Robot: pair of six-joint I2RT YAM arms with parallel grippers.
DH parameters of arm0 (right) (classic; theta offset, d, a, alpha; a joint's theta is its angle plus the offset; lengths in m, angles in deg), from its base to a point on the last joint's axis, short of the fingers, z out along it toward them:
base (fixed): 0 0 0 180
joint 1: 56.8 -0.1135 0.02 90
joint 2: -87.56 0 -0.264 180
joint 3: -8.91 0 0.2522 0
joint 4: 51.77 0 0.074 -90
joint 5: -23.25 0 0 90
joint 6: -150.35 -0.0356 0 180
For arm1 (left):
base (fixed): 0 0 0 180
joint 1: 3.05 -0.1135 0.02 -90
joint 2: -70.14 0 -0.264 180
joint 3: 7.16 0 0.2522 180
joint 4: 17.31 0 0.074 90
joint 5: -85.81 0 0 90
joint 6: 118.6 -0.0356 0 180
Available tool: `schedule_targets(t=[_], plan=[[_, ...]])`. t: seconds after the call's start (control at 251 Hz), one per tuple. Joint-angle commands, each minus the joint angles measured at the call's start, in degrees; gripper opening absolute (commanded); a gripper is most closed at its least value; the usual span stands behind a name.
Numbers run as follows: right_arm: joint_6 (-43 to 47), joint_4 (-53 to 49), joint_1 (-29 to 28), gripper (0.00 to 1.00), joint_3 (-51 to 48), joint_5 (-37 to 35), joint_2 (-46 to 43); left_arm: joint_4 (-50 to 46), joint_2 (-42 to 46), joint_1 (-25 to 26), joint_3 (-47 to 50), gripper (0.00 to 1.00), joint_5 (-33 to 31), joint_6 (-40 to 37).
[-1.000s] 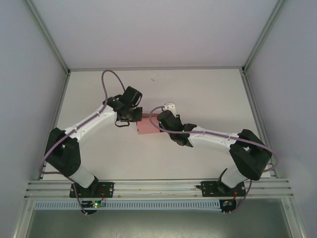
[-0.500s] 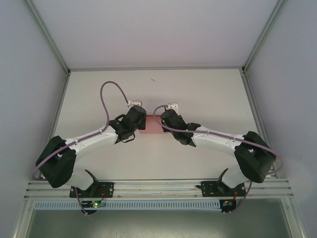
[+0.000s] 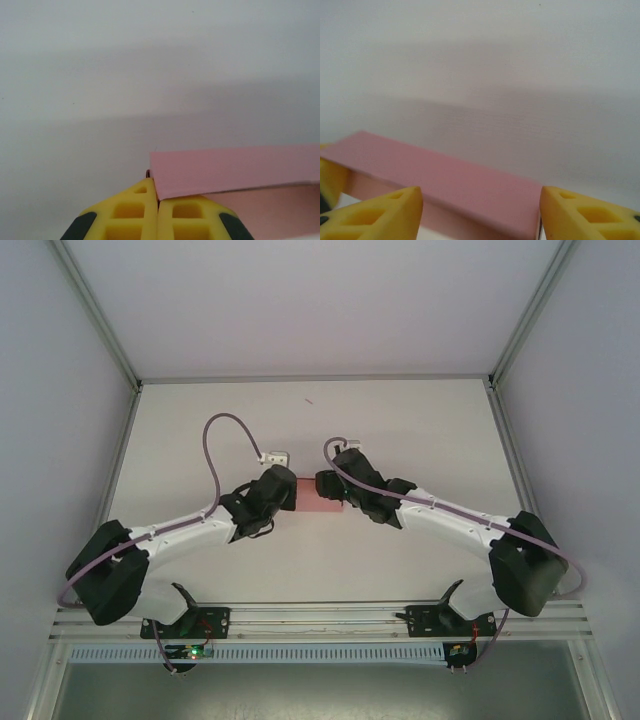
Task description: Assemble paper box
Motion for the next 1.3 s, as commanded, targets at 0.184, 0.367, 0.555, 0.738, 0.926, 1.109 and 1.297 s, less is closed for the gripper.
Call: schedule_targets(t=[0.184, 0.367, 0.555, 0.738, 0.926, 1.109, 1.297], plan=[[-8.5, 0.0, 1.2, 0.7, -0.9, -2.8, -2.6, -7.7, -1.2, 4.0, 5.8, 0.0, -1.3, 0.1], [-13.7, -4.2, 0.8, 0.66, -5.6, -3.9, -3.7, -7.2, -2.3, 5.9, 5.8, 0.0, -4.1, 0.3], [-18.8, -3.1, -0.2, 0.6, -13.2, -4.1, -5.8, -6.6, -3.4, 7.3, 5.2, 0.0, -5.1, 0.8], [-23.0, 3.5, -0.7, 0.46, -20.9, -4.2, -6.0, -8.4, -3.5, 7.8, 4.2, 0.0, -2.2, 1.4], [-24.8, 4.1, -1.0, 0.32, -23.7, -4.1, -5.6, -14.6, -0.9, 7.8, 1.1, 0.22, 3.4, 0.7], [-27.0, 3.5, -1.0, 0.23, -25.3, -4.5, -6.0, -25.0, 2.9, 7.5, -5.7, 0.47, 3.4, 1.8], [-27.7, 3.5, -1.2, 0.18, -26.0, -5.0, -5.9, -27.8, 4.4, 6.1, -10.3, 0.7, 9.2, 3.0]])
